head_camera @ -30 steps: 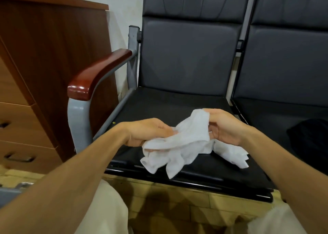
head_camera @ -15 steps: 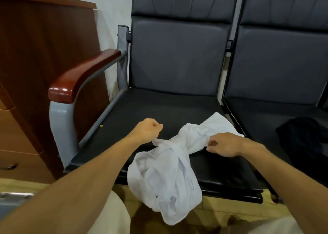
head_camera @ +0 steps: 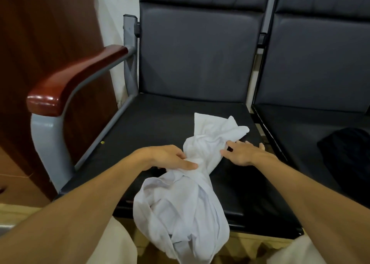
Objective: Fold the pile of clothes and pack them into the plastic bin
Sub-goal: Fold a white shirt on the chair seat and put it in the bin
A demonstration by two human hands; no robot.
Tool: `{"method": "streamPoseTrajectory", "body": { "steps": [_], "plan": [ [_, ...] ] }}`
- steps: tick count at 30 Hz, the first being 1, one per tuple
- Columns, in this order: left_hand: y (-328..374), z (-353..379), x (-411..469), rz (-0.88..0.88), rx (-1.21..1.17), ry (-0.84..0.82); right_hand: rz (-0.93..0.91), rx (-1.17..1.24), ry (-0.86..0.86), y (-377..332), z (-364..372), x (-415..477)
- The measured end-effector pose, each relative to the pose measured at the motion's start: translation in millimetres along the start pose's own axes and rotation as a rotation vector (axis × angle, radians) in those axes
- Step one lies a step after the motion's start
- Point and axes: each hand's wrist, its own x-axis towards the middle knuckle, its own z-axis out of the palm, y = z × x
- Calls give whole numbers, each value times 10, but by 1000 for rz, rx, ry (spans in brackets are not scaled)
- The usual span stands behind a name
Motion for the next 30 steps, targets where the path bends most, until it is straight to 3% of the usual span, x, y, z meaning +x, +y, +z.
{"method": "streamPoseTrajectory", "body": {
  "steps": [3, 5, 10, 17, 19, 22, 24, 26, 30],
  "plan": [
    [-155, -85, -69, -8, 32, 24, -21, 2, 101, -180, 12, 4],
    [-238, -123, -117, 2, -13, 94, -32, 129, 100, -291, 37, -13],
    [-317, -131, -238, 66, -467, 345, -39, 365, -126, -590, 178, -57],
    [-379, -187, -437, 95, -915, 503, -89, 330, 9, -758, 241, -190],
    [-406, -221, -474, 126, -998, 504, -88, 609, 3, -718, 144, -255],
    [-416, -250, -499, 174, -1113, 505, -42, 1352, -90, -607, -8, -335],
    [-386, -250, -512, 188, -1139, 521, -32, 1652, -53, -472, -56, -317],
    [-336, -239, -538, 198, -1130, 545, 22, 1675, 71, -343, -77, -328],
    [-260, -234, -626, 238, -1144, 569, 225, 1477, 329, -25, -136, -413]
  ]
}}
